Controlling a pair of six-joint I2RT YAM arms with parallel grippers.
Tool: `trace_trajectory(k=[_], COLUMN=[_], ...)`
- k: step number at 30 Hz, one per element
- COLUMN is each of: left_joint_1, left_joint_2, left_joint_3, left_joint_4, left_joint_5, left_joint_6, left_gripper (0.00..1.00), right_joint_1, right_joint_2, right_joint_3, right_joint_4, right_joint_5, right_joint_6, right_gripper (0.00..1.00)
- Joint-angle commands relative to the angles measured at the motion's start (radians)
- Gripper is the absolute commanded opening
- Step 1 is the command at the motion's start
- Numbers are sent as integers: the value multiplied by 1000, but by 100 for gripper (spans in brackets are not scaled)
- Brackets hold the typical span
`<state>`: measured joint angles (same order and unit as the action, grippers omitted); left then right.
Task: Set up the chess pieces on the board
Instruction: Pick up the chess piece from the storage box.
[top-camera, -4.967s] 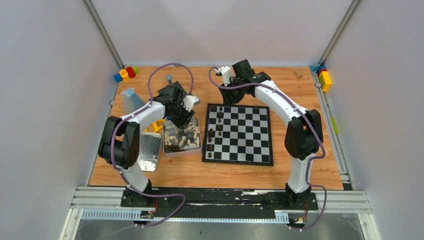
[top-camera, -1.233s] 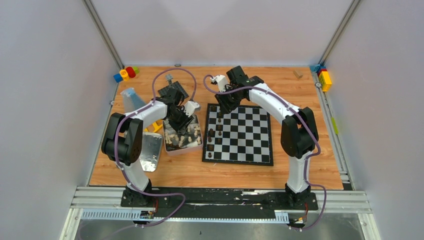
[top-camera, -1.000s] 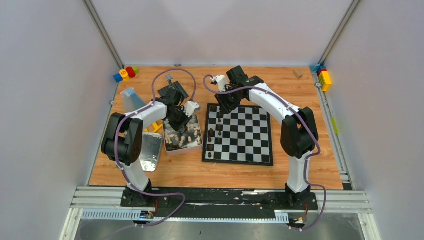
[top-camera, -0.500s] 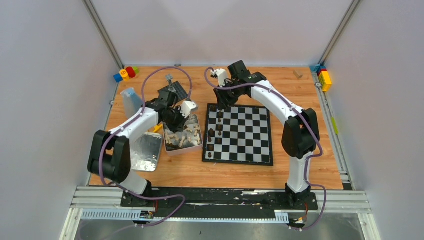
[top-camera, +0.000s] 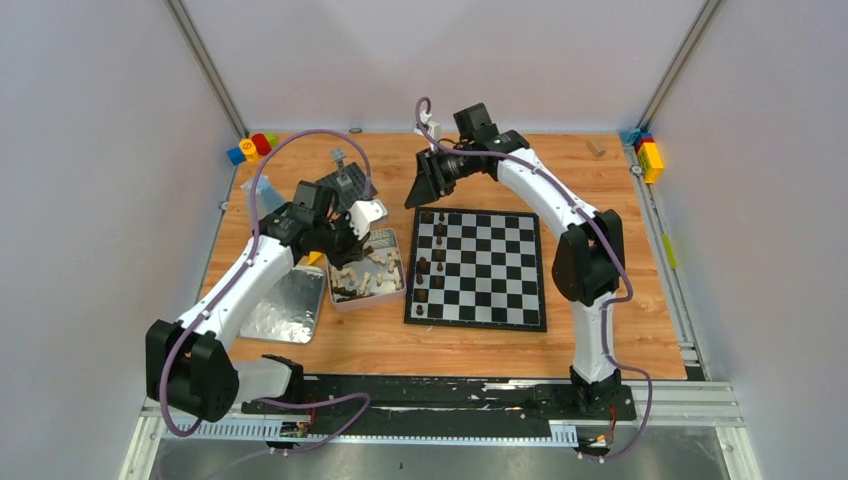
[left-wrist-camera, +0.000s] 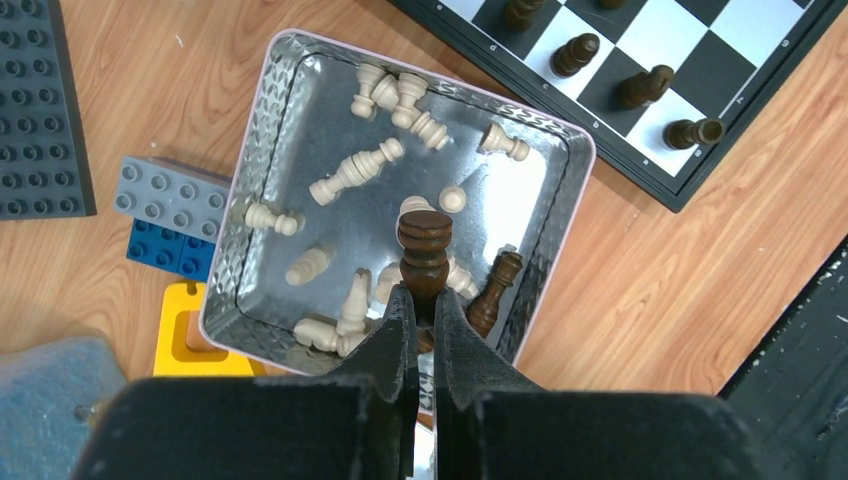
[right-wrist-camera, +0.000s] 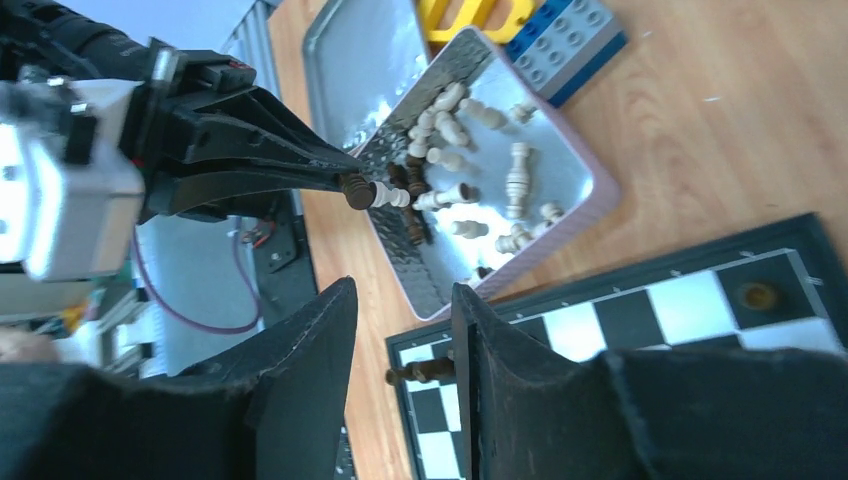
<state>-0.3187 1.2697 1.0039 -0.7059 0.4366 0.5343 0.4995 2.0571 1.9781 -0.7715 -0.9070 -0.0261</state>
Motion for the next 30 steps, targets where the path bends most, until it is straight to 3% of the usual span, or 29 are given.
trace_trajectory(k=[1,6,11,17,30], left_joint_1=[3,3,14,62,154], left_joint_2=[-70,-90,-114,-90,77], left_joint_3=[-7,-3,-3,48,223], left_joint_4=[-38,-62,-65,-109,-307], left_joint_5=[25,17,29,138,433], left_joint_6=[15,8,-32,-58,-20], left_gripper=[0,0,0,0,0], right_joint_1=[41,94,104,144,167], right_joint_2=[92,153,105,-14,-22], right_joint_3=[45,66,-59,-235,-208], right_joint_4=[47,52,133,261,289], right_joint_5=[-175,-201,-276,-228,-199], right_joint_6=[104,52,-85,-216,-238], right_gripper=[42,52,60,62,63])
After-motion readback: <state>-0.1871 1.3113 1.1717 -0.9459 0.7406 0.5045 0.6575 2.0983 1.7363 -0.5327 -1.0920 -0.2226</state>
